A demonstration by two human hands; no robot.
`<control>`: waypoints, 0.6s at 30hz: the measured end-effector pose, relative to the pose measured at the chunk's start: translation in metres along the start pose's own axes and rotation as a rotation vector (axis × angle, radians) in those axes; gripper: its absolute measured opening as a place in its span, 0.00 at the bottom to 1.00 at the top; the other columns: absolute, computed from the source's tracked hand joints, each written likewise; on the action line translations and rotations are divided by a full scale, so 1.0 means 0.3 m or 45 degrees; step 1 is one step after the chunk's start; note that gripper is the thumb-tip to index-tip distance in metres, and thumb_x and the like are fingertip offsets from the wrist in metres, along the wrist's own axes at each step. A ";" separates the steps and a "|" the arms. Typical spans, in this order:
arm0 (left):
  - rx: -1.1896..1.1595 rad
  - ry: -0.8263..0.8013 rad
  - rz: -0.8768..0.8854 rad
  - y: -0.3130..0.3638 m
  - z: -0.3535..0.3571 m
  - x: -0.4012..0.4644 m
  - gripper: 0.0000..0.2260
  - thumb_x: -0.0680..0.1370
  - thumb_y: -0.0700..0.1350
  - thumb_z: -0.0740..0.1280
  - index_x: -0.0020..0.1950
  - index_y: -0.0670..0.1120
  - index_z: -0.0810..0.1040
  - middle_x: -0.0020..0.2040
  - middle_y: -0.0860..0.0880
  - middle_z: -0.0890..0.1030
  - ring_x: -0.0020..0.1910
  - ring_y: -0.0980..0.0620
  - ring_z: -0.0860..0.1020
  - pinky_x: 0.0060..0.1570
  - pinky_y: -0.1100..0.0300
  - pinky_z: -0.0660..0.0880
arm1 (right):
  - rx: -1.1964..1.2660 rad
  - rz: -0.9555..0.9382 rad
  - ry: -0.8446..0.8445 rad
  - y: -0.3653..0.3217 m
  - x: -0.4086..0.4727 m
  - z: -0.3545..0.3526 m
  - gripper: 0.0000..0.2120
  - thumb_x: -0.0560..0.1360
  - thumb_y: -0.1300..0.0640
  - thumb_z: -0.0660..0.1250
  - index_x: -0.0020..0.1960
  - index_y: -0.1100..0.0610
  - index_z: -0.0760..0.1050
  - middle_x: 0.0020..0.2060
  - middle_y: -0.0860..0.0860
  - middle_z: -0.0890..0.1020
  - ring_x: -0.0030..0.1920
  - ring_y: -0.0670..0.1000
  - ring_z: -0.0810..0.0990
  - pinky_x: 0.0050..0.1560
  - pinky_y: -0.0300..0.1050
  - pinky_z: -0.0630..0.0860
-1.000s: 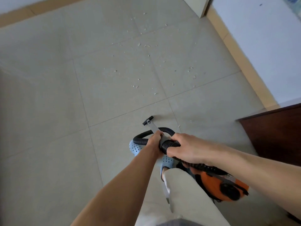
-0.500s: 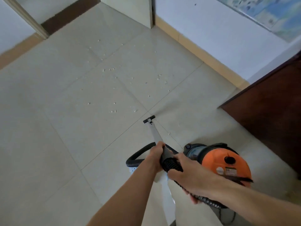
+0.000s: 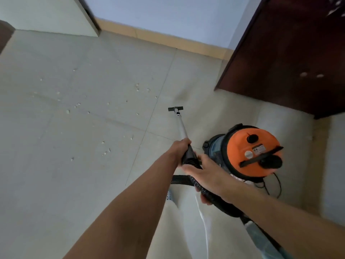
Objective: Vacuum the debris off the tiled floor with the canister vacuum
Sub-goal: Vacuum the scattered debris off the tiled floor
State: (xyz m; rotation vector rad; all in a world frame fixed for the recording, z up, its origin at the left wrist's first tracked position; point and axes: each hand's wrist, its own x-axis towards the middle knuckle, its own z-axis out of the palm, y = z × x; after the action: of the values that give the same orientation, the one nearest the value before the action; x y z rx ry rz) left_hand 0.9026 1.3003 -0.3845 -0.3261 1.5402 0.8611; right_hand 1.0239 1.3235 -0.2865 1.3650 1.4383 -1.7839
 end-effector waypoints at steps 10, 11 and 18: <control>0.283 -0.082 -0.042 -0.213 -0.105 0.043 0.11 0.80 0.44 0.61 0.52 0.36 0.72 0.36 0.41 0.77 0.30 0.47 0.76 0.26 0.61 0.76 | 0.160 0.002 0.170 0.212 0.007 0.261 0.15 0.79 0.47 0.61 0.64 0.50 0.67 0.39 0.58 0.81 0.24 0.55 0.75 0.29 0.49 0.77; 0.279 -0.095 -0.058 -0.233 -0.115 0.037 0.10 0.80 0.44 0.61 0.51 0.36 0.72 0.35 0.41 0.77 0.30 0.47 0.76 0.27 0.60 0.76 | 0.160 0.005 0.183 0.226 0.000 0.279 0.15 0.79 0.47 0.61 0.64 0.49 0.66 0.41 0.59 0.83 0.24 0.55 0.76 0.28 0.48 0.77; 0.249 -0.136 -0.064 -0.356 -0.158 -0.028 0.08 0.80 0.42 0.61 0.48 0.37 0.71 0.36 0.42 0.74 0.32 0.47 0.75 0.35 0.56 0.76 | 0.032 -0.020 0.267 0.320 -0.058 0.386 0.15 0.79 0.44 0.61 0.63 0.49 0.68 0.45 0.53 0.84 0.41 0.54 0.85 0.47 0.54 0.84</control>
State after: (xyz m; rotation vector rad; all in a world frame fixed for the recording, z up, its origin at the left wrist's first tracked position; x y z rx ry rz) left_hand 0.9398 1.1933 -0.4141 -0.1733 1.4967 0.6715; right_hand 1.0636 1.1811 -0.3191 1.5979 1.5412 -1.7152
